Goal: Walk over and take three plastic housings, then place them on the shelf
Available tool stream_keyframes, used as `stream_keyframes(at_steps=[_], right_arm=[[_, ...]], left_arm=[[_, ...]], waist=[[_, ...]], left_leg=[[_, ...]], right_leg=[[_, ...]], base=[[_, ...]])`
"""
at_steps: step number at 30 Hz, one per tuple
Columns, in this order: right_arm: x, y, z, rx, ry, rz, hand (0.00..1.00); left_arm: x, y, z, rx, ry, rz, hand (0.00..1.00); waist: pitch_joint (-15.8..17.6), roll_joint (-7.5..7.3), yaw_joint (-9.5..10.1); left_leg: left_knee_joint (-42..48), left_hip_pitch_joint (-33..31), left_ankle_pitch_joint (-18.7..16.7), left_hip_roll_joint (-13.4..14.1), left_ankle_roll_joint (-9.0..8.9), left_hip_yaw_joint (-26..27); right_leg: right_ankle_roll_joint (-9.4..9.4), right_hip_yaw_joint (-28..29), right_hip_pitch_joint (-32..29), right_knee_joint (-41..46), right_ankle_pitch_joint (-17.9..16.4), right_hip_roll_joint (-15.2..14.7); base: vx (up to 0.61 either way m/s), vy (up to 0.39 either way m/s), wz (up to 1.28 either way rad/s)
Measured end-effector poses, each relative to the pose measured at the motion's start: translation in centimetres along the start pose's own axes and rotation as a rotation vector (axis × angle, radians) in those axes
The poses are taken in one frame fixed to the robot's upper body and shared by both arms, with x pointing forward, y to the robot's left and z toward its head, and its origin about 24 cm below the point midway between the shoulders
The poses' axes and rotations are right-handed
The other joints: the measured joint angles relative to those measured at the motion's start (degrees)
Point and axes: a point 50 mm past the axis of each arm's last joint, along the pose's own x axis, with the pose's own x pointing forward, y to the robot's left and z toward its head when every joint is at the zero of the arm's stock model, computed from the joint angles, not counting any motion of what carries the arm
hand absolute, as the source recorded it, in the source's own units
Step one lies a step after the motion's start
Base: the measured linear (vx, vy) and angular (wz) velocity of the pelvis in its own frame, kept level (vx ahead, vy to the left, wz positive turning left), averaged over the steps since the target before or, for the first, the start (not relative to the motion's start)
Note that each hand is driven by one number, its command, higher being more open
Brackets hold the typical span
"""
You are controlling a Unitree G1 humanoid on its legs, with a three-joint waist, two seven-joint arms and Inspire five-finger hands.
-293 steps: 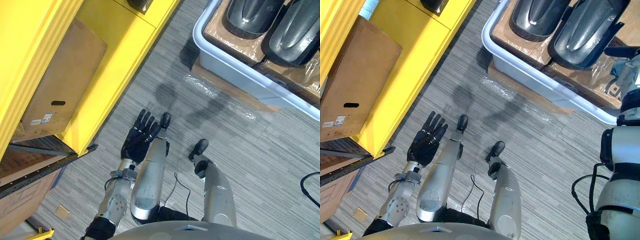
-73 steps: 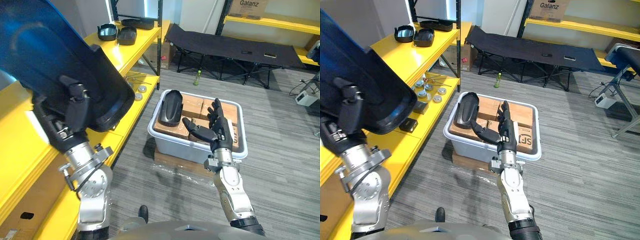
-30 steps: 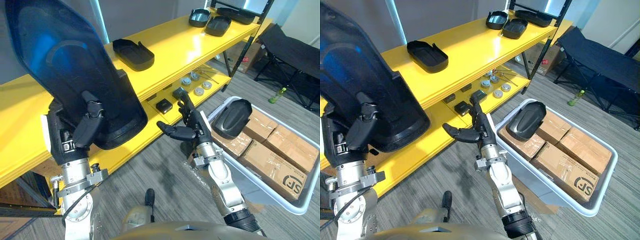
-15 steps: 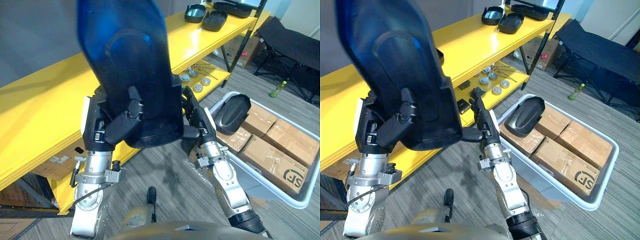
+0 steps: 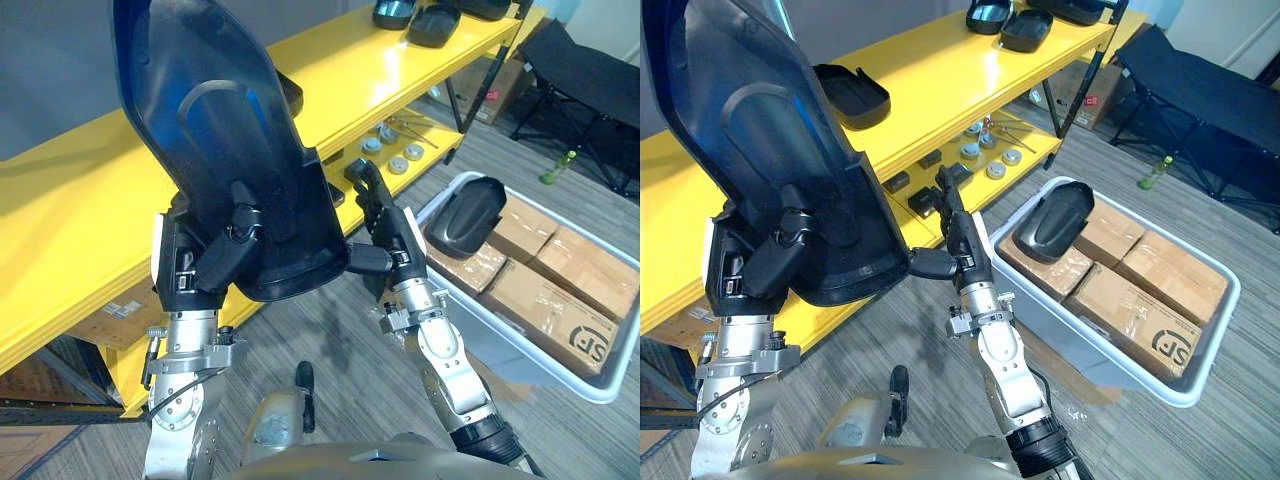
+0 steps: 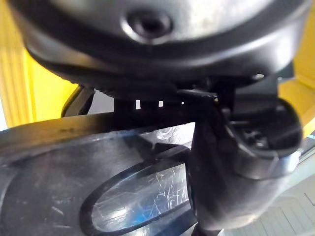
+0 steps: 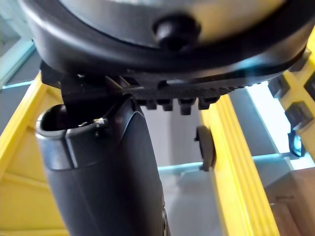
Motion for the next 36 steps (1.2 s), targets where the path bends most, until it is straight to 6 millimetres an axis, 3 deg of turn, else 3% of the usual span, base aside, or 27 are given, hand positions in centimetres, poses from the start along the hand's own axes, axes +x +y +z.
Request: stream_keyframes(at_steps=[2, 3, 4, 5, 6, 7, 8, 11, 13, 15, 17, 19, 20, 21, 22, 23, 24, 25, 29, 36], right_arm=[[0.2, 0.2, 0.3, 0.013, -0.023, -0.025, 1.0], [0.2, 0.2, 0.3, 0.017, -0.027, -0.031, 1.0], [0.3, 0.3, 0.5, 0.031, -0.049, -0.052, 1.0], [0.4, 0.2, 0.8, 0.036, -0.073, -0.07, 1.0], [0.4, 0.2, 0.8, 0.041, -0.08, -0.083, 1.0], [0.4, 0.0, 1.0, 0.042, -0.099, -0.097, 1.0], [0.4, -0.1, 1.4, 0.042, -0.127, -0.101, 1.0], [0.7, -0.7, 2.3, 0.026, -0.198, -0.116, 1.0], [0.9, -1.7, 3.8, 0.029, -0.278, -0.161, 1.0], [0.7, -2.7, 5.6, 0.055, -0.375, -0.208, 1.0], [0.6, -2.8, 7.3, 0.061, -0.473, -0.229, 1.0], [0.8, -2.5, 9.5, 0.078, -0.596, -0.211, 1.0], [1.2, -2.3, 10.3, 0.078, -0.639, -0.19, 1.0], [1.2, -2.2, 10.5, 0.078, -0.65, -0.185, 1.0], [1.4, -2.5, 10.9, 0.054, -0.676, -0.17, 1.0], [1.5, -3.2, 11.1, 0.01, -0.669, -0.164, 1.0], [1.4, -3.4, 11.0, 0.003, -0.667, -0.17, 1.0], [1.0, -4.4, 10.8, -0.023, -0.646, -0.207, 1.0], [-0.3, -7.6, 9.3, -0.027, -0.517, -0.323, 1.0], [-1.5, -8.3, 8.7, -0.005, -0.454, -0.304, 1.0]], left_arm=[[0.1, 0.6, 0.2, -0.02, -0.009, -0.013, 0.0], [0.1, 0.6, 0.2, -0.028, -0.01, -0.017, 0.0], [0.1, 0.8, 0.3, -0.051, -0.018, -0.017, 0.0], [0.2, 0.6, 0.3, -0.068, -0.022, -0.003, 0.0], [0.2, 0.6, 0.3, -0.071, -0.022, -0.003, 0.0], [0.4, 0.4, 0.3, -0.08, -0.03, -0.009, 0.0], [0.8, 0.2, 0.3, -0.103, -0.041, -0.015, 0.0], [1.5, -0.2, 0.5, -0.125, -0.076, -0.023, 0.0], [2.0, -0.7, -0.1, -0.144, -0.087, -0.034, 0.0], [2.2, -1.1, -1.3, -0.156, -0.046, -0.036, 0.0], [2.1, -1.1, -2.0, -0.163, -0.015, -0.026, 0.0], [2.2, -1.1, -1.8, -0.175, -0.019, -0.011, 0.0], [2.3, -0.9, -1.6, -0.183, -0.031, -0.002, 0.0], [2.4, -0.8, -1.4, -0.184, -0.038, -0.003, 0.0], [2.6, -0.8, -1.1, -0.198, -0.059, -0.013, 0.0], [2.6, -0.9, -1.2, -0.25, -0.068, 0.0, 0.0], [2.7, -1.0, -1.2, -0.256, -0.069, -0.002, 0.0], [3.0, -1.6, -1.3, -0.272, -0.071, -0.035, 0.0], [3.3, -2.8, -1.4, -0.259, -0.066, -0.13, 0.0], [3.7, -3.2, -1.6, -0.056, -0.031, -0.278, 0.0]], waist=[[0.1, -0.14, 0.9], [0.1, -0.12, 1.11], [-0.1, -0.82, 1.49], [-0.2, -0.35, 0.85], [-0.2, -0.18, -0.03], [-0.2, -0.15, -1.35], [-0.3, -0.23, -1.43], [-0.5, 0.72, -1.63], [-1.0, 1.96, -2.24], [-1.0, 2.14, -3.97], [-1.3, 1.63, -4.26], [-2.5, 0.36, -2.96], [-3.9, -0.48, -2.94], [-4.5, -1.44, -3.13], [-5.8, -3.09, -3.82], [-6.2, -1.12, -3.34], [-6.3, -0.85, -3.66], [-6.4, 0.15, -4.86], [-6.6, 0.66, -5.02], [-6.7, 0.75, -6.33]], left_leg=[[8.4, -2.1, -5.6, 0.7, 1.01, 0.4], [9.0, -2.2, -6.4, 0.7, 1.06, 0.5], [10.2, -2.1, -8.4, 0.4, 1.94, 0.8], [9.1, -1.7, -8.4, -0.5, 3.16, -0.8], [7.8, -1.1, -8.0, -0.9, 3.64, -1.7], [4.8, 0.4, -7.4, -2.0, 3.84, -3.8], [1.0, 2.8, -5.9, -3.3, 3.76, -5.1], [-4.4, 6.4, -3.5, -5.7, 3.48, -7.9], [-4.3, 7.0, -3.6, -7.6, 3.84, -11.7], [-4.2, 9.5, -3.4, -9.5, 4.14, -17.7], [-4.7, 12.8, -4.0, -10.8, 3.25, -21.9], [-6.3, 15.4, -5.2, -11.7, 1.46, -25.6], [-5.8, 14.1, -10.2, -10.3, 2.39, -22.6], [-4.9, 12.9, -12.1, -8.1, 0.34, -16.7], [-1.6, 11.0, -12.0, -3.9, -0.29, -7.5], [2.5, 8.3, -14.4, 0.1, -1.46, -2.7], [3.0, 7.8, -14.7, 0.9, -1.52, -1.4], [3.4, 7.2, -14.2, 3.9, -2.17, 3.1], [-2.8, 11.5, -11.1, 2.8, -2.34, 4.5], [-8.4, 16.5, -9.8, 2.5, -2.67, 5.2]], right_leg=[[-1.23, -0.3, 1.3, 0.1, -0.9, -0.3], [-1.56, -0.4, 1.5, 0.3, -1.1, -0.4], [-5.11, 0.9, 0.9, 4.5, -1.5, -1.0], [-8.4, 4.1, -3.9, 13.6, 2.2, -2.5], [-8.58, 6.0, -6.1, 16.4, 1.5, -2.5], [-6.26, 8.5, -8.1, 16.1, 0.4, -0.9], [-5.23, 10.3, -9.7, 13.4, -0.2, 0.2], [-4.88, 14.5, -14.9, 10.3, 0.0, 2.3], [-3.27, 21.7, -20.8, 10.3, 1.4, 3.6], [-1.4, 29.4, -22.1, 10.3, 2.5, 5.0], [-0.16, 31.4, -21.0, 10.3, 3.2, 4.6], [0.57, 28.1, -19.2, 7.1, 3.8, 3.6], [-1.62, 25.8, -17.2, 2.7, 5.6, 3.7], [-3.32, 24.8, -15.3, -0.7, 8.6, 3.6], [-1.08, 21.0, -11.5, -6.7, 13.1, 3.5], [-1.11, 17.9, -8.8, -10.1, 14.0, 5.1], [-1.17, 16.8, -8.4, -10.5, 13.9, 5.1], [-1.24, 14.1, -7.3, -11.5, 13.9, 5.5], [-1.27, 12.5, -4.8, -11.2, 13.9, 4.6], [-1.97, 13.6, -4.5, -7.7, 13.4, 4.6]], base=[[0.05, 0.143, -0.02], [0.12, 0.144, -0.08], [0.18, 0.148, 0.13], [0.2, 0.215, 0.33], [0.16, 0.201, 0.76], [0.18, 0.221, 0.78], [0.14, 0.119, 0.69], [0.21, 0.107, 0.58], [0.24, 0.064, 1.04], [0.25, -0.045, 1.62], [0.26, -0.137, 1.43], [0.25, -0.192, 1.08], [0.13, -0.174, 1.0], [0.15, -0.301, 1.4], [0.16, -0.299, 1.23], [0.17, -0.269, 1.06], [0.19, -0.15, 0.98], [0.22, -0.096, 0.97], [0.17, -0.023, 0.45], [0.1, 0.026, -0.01]])
